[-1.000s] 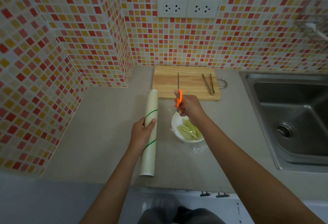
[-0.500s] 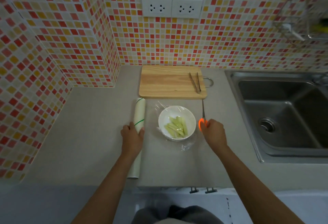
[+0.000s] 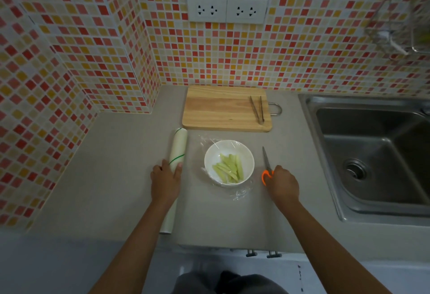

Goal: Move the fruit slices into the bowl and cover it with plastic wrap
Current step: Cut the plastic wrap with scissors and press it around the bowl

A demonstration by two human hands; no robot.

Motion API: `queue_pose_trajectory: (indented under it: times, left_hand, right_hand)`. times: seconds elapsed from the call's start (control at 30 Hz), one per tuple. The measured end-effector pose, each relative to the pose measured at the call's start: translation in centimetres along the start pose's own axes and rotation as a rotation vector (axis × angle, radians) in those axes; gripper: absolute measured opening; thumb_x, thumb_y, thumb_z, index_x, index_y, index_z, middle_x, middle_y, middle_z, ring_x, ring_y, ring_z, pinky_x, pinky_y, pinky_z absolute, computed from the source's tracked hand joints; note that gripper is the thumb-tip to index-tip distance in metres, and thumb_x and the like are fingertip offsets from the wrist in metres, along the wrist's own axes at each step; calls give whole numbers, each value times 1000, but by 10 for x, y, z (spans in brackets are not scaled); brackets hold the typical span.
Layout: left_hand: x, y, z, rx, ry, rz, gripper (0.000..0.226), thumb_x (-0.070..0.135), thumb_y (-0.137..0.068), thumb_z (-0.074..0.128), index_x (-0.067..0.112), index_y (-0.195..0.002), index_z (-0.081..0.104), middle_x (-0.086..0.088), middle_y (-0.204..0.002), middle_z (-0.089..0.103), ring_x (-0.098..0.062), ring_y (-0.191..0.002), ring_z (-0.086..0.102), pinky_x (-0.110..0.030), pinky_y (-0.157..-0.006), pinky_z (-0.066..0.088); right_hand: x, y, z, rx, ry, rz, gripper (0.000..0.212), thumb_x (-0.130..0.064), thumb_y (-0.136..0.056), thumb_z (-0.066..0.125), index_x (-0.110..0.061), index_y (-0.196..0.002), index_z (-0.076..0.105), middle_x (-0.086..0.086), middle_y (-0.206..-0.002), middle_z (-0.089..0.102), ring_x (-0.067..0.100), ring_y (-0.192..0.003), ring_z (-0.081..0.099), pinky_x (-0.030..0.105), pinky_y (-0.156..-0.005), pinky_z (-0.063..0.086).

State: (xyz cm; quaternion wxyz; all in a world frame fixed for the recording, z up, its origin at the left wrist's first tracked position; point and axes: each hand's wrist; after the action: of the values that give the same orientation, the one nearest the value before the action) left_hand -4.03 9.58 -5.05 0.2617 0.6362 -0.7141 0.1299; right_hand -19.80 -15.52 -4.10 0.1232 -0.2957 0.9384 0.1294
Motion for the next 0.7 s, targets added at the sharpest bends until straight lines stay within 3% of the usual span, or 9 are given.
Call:
queue_pose_trajectory:
  times: [0.13, 0.2, 0.27, 0.33, 0.43, 0.53, 0.63, 0.7]
  left_hand:
    - [0, -2, 0, 62, 10, -41, 54, 42, -97, 43, -3, -127, 47, -32, -119, 48, -45, -116, 43, -48, -92, 39]
    - [1, -3, -3, 75, 16, -68, 56, 43, -98, 42, -2, -129, 47, -32, -120, 48, -45, -117, 44, -48, -92, 40]
    - [2, -4, -7, 105, -23, -97, 56, 44, -97, 41, -1, -129, 49, -30, -122, 49, -44, -117, 43, -49, -92, 40]
    - [7, -5, -11, 225, -10, -36, 51, 40, -97, 44, -1, -127, 53, -28, -121, 51, -42, -114, 44, -48, -93, 40]
    - [33, -5, -13, 348, 312, 183, 35, 28, -98, 49, 2, -117, 61, -16, -107, 55, -31, -100, 52, -41, -90, 44]
    - [77, -6, -3, 163, 568, 161, 33, 34, -99, 44, 10, -88, 63, -1, -79, 56, -13, -71, 51, -34, -70, 43]
    - [107, -13, 14, -130, 676, -83, 48, 49, -98, 37, 9, -89, 63, -2, -83, 63, -20, -80, 58, -35, -77, 45]
    - [112, -17, 24, -203, 743, -199, 48, 52, -96, 42, 9, -89, 65, -1, -83, 64, -20, -81, 59, -34, -78, 46]
  right_hand:
    - [-4, -1, -9, 49, 36, -18, 25, -28, -89, 55, -3, -93, 60, 15, -94, 66, 35, -87, 65, 32, -68, 46]
    - [-13, -3, -15, 180, -189, -37, 29, -31, -93, 53, -5, -88, 63, 13, -87, 68, 33, -82, 65, 33, -67, 45]
    - [-30, -8, -20, 228, -594, -67, 30, -29, -95, 51, -6, -87, 68, 11, -85, 70, 27, -82, 65, 32, -71, 46]
    - [-51, -15, -24, 122, -938, -73, 28, -24, -97, 49, -7, -99, 71, 8, -96, 71, 20, -92, 65, 32, -84, 49]
    - [-76, -27, -21, -58, -1074, -137, 31, -27, -98, 48, -9, -111, 70, 4, -108, 71, 12, -103, 64, 23, -91, 46]
    - [-87, -38, -11, -221, -1059, -176, 32, -27, -98, 48, -7, -115, 68, 6, -113, 71, 13, -108, 64, 19, -91, 46]
    - [-83, -43, -3, -308, -1081, -176, 31, -24, -98, 48, -7, -115, 68, 8, -116, 70, 17, -109, 64, 26, -95, 49]
    - [-76, -42, 2, -345, -1112, -185, 31, -23, -99, 47, -7, -115, 68, 8, -116, 69, 14, -103, 65, 18, -87, 51]
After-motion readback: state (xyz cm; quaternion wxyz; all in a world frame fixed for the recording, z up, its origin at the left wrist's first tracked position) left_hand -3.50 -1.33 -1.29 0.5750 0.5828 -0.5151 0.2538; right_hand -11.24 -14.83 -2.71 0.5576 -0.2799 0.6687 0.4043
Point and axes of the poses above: each hand's wrist, its own y-axis away from the middle knuckle, its own z-axis out of the palm, x = y × z
